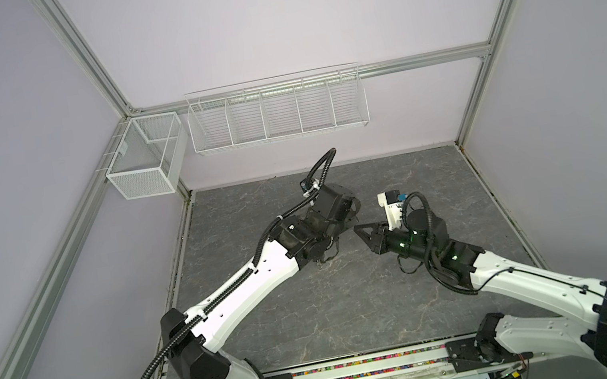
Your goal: Unlock with the key
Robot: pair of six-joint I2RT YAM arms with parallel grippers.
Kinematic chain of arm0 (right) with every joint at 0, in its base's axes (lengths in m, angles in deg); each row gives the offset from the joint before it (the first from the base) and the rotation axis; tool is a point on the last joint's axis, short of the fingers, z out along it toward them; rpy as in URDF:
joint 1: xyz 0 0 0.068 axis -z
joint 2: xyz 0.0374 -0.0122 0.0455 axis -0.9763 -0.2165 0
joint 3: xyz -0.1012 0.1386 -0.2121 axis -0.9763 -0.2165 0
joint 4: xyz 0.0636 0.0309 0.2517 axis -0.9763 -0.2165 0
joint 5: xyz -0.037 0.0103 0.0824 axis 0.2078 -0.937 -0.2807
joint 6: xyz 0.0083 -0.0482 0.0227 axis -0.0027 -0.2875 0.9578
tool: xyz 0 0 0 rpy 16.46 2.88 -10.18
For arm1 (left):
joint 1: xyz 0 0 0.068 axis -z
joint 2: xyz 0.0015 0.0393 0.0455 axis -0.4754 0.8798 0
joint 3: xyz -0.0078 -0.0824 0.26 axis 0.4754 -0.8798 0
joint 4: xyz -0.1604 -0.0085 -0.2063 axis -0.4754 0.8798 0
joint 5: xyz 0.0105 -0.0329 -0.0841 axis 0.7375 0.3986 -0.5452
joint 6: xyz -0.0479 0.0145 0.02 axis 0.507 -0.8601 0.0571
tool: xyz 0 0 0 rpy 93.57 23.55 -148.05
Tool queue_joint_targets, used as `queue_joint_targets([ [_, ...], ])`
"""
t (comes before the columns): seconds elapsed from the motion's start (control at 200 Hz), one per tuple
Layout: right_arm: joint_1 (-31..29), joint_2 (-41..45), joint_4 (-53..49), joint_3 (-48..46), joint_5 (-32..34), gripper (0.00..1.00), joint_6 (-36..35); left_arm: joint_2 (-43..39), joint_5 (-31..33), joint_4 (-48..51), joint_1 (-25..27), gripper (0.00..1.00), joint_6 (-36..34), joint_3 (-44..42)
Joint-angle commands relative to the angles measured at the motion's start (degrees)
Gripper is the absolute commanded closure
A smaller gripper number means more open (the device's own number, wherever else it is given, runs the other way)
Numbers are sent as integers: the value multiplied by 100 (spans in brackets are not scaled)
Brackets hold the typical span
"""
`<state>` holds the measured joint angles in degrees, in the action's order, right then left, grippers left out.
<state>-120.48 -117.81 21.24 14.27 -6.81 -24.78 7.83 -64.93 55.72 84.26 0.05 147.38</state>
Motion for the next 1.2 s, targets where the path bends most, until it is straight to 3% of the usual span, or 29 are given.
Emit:
queue_joint_targets([
  [0.0,15,7,271,215,-119,82,31,-126,37,-118,11,100,22,-86],
  [0.415,48,-147,183,431,-104,84,-49,-104,10,-145,108,100,0,-47],
  [0.95,52,-220,387,405,-209,94,19,-78,-29,-137,149,100,7,-10],
  [1.194,86,-244,461,492,-117,94,-55,-147,-439,-127,287,100,117,-55],
])
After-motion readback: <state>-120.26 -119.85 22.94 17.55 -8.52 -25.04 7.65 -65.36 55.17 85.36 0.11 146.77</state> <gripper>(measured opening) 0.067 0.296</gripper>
